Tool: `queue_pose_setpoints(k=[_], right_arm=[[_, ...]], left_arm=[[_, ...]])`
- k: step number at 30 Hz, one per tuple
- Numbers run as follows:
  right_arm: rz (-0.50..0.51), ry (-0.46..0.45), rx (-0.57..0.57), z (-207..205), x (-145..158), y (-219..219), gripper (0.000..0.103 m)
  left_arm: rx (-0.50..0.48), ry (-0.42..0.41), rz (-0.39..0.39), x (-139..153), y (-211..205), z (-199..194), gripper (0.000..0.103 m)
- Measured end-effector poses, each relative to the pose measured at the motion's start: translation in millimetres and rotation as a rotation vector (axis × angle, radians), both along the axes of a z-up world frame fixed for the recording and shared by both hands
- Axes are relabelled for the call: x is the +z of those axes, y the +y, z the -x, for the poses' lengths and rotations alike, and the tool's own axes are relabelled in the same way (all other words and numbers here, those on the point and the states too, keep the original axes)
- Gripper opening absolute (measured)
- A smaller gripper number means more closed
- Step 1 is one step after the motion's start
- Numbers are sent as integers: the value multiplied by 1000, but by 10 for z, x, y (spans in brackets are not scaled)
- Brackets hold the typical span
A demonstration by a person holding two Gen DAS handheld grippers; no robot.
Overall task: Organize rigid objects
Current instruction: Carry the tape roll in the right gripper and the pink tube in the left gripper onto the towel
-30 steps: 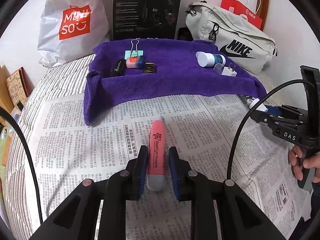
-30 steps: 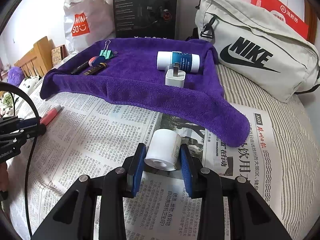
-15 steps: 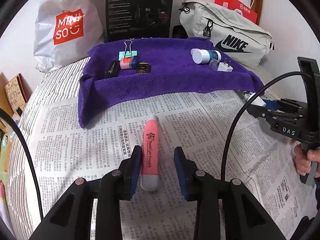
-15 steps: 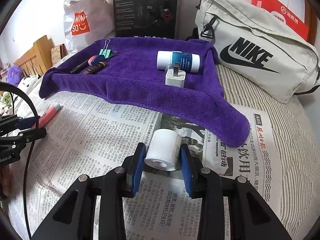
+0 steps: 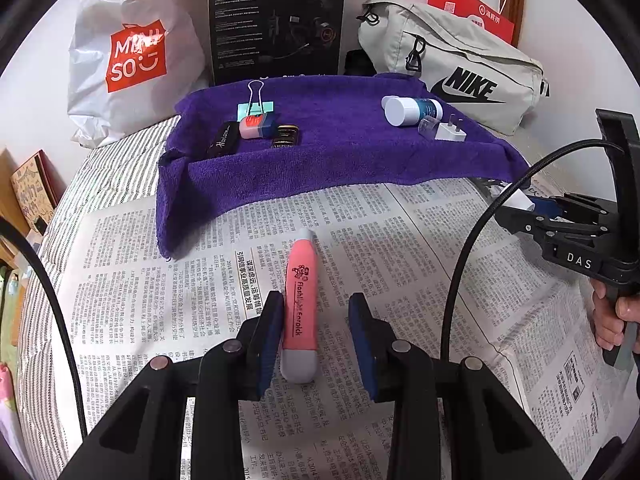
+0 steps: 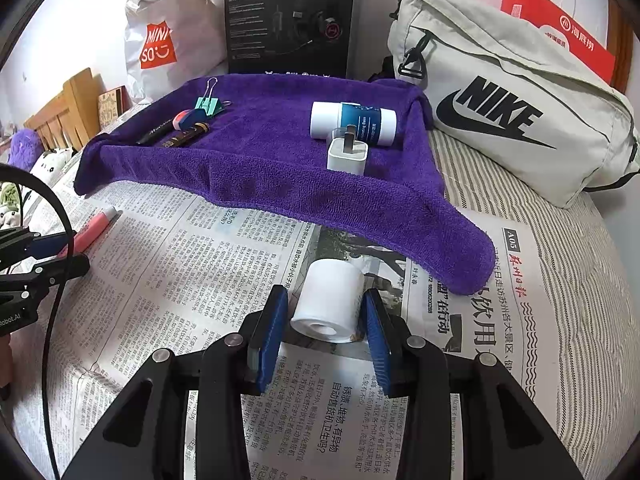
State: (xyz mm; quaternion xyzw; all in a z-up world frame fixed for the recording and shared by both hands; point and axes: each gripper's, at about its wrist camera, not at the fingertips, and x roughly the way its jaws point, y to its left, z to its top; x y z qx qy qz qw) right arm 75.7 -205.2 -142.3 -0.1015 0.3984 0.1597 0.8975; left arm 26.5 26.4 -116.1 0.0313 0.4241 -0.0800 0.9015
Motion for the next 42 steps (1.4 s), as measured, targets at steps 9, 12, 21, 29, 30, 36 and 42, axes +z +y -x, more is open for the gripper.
queue_pose_setpoints(k=[9, 12, 21, 29, 30, 36, 42], right_arm=[[-35, 12, -9, -16, 5, -51, 33], [-47, 23, -16, -33, 11, -68, 33], [-28, 11, -22, -23, -1, -36, 33], [-22, 9, -21, -25, 1, -28, 33], [-25, 11, -20, -28, 3, -33, 33], [-34, 50, -4, -63, 70, -73, 32], [-54, 35, 12, -12, 279, -84, 32]], left_arm=[[47, 15, 68, 9, 136, -15, 15], [44, 20, 100, 0, 178, -20, 15], [38, 24, 48, -1, 103, -49, 16], [37, 47, -32, 2, -2, -89, 15], [40, 52, -20, 8, 14, -96, 15], [51, 93, 24, 57, 83, -107, 15], [58, 95, 55, 184, 131, -74, 15]])
